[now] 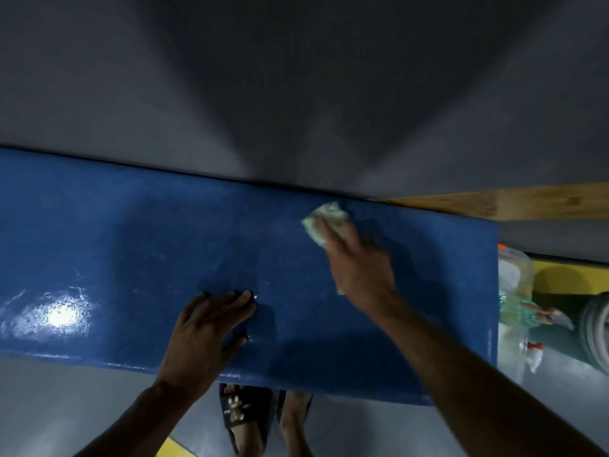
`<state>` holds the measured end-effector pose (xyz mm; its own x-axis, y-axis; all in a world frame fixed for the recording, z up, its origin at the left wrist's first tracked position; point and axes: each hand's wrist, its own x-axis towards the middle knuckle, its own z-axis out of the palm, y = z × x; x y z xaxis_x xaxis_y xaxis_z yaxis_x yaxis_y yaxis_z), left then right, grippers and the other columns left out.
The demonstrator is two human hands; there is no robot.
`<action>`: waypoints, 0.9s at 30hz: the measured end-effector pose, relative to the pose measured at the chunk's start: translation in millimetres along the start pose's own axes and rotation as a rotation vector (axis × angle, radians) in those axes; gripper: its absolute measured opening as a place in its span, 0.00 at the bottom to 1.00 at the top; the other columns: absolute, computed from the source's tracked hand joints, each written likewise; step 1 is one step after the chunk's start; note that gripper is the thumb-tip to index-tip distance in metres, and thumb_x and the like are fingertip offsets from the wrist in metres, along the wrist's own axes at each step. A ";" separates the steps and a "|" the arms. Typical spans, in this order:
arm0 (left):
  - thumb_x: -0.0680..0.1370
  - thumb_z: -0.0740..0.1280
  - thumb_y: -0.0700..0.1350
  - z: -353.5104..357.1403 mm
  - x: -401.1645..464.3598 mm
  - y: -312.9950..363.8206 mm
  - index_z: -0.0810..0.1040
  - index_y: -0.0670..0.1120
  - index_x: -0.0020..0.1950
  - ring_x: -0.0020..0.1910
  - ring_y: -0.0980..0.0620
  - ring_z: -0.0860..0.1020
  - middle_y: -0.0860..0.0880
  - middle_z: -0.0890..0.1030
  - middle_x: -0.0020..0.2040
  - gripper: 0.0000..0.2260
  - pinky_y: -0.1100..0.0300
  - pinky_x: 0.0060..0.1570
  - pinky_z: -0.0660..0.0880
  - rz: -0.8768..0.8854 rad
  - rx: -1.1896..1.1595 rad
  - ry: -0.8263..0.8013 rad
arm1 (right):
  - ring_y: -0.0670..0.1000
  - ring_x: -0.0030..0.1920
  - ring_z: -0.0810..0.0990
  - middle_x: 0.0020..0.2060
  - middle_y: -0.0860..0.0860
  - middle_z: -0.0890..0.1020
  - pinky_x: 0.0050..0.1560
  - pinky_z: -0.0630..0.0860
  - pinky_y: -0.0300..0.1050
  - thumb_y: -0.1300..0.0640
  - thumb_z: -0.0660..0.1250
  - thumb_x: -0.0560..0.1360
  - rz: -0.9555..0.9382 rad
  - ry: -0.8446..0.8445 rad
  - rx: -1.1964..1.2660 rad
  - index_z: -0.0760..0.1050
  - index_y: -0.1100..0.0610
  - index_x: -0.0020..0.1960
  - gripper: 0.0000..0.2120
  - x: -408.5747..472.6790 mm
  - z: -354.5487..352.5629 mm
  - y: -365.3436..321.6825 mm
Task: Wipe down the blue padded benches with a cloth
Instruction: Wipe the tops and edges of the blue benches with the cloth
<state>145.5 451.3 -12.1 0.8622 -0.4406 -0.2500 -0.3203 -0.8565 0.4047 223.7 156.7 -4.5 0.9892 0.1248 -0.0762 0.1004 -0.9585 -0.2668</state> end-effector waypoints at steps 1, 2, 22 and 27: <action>0.73 0.60 0.57 -0.7 0.3 1.1 0.77 0.53 0.68 0.67 0.53 0.72 0.57 0.74 0.70 0.25 0.49 0.69 0.62 0.001 0.004 0.002 | 0.47 0.45 0.81 0.67 0.46 0.74 0.42 0.76 0.35 0.54 0.62 0.77 0.085 -0.036 0.024 0.68 0.42 0.71 0.24 -3.7 -7.1 29.0; 0.72 0.61 0.57 -1.4 0.6 2.0 0.77 0.53 0.68 0.67 0.53 0.71 0.57 0.74 0.70 0.25 0.49 0.69 0.62 0.004 0.007 0.005 | 0.44 0.48 0.80 0.67 0.43 0.72 0.44 0.74 0.28 0.49 0.58 0.80 0.195 -0.003 0.030 0.66 0.41 0.72 0.21 -10.3 -13.9 56.2; 0.70 0.69 0.54 7.3 -0.6 0.0 0.74 0.56 0.68 0.67 0.53 0.72 0.58 0.75 0.69 0.25 0.50 0.71 0.60 0.023 -0.010 0.089 | 0.65 0.46 0.80 0.65 0.57 0.73 0.43 0.77 0.56 0.45 0.52 0.79 0.348 0.073 -0.065 0.69 0.52 0.69 0.22 -10.6 -21.0 78.2; 0.73 0.62 0.57 12.0 -3.3 -8.5 0.75 0.57 0.69 0.68 0.54 0.73 0.59 0.72 0.72 0.24 0.47 0.70 0.63 0.018 -0.013 0.008 | 0.65 0.52 0.78 0.62 0.58 0.74 0.44 0.74 0.57 0.48 0.57 0.80 0.515 0.195 -0.046 0.72 0.56 0.67 0.20 -20.1 -22.0 81.7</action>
<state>140.6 456.8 -25.3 0.8595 -0.4536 -0.2357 -0.3307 -0.8450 0.4202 214.3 70.3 -3.7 0.9126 -0.4088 -0.0055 -0.4016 -0.8939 -0.1992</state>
